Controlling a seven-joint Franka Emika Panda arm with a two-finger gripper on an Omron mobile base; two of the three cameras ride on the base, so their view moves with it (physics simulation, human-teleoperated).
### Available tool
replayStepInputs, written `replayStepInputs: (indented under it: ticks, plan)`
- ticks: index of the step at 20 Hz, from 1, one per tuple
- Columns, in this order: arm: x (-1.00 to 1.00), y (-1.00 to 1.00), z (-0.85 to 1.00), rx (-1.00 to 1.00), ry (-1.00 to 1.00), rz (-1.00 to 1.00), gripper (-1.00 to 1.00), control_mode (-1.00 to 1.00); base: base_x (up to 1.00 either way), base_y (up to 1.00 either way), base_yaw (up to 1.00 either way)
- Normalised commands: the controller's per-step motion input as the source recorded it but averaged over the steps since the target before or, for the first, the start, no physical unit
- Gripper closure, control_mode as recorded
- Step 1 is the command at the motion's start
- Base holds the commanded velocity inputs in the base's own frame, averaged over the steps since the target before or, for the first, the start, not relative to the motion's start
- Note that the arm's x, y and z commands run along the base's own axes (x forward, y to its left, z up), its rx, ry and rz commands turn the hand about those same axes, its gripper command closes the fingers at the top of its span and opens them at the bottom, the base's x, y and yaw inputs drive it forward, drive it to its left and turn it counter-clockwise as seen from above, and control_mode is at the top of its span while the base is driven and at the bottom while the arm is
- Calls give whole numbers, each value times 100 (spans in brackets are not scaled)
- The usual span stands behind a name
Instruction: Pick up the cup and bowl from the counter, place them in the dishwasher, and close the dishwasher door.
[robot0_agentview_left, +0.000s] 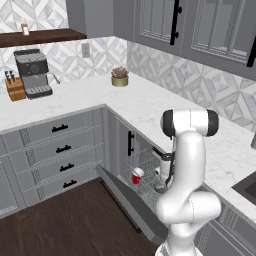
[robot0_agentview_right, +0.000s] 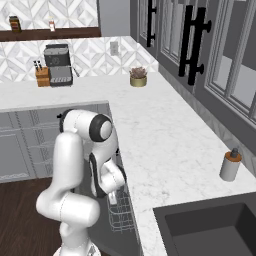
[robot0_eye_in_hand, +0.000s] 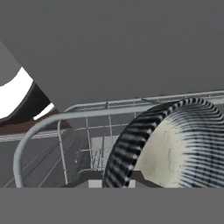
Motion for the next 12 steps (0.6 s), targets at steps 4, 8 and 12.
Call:
replayStepInputs:
  ticks: [4, 8, 12]
  plan:
    - [0, 0, -51, 0, 0, 0, 100, -100, 0, 0, 0]
    - [-1, 0, -40, 0, 0, 0, 100, -100, 0, 0, 0]
    - [-3, 0, -31, 0, 0, 0, 100, -100, 0, 0, 0]
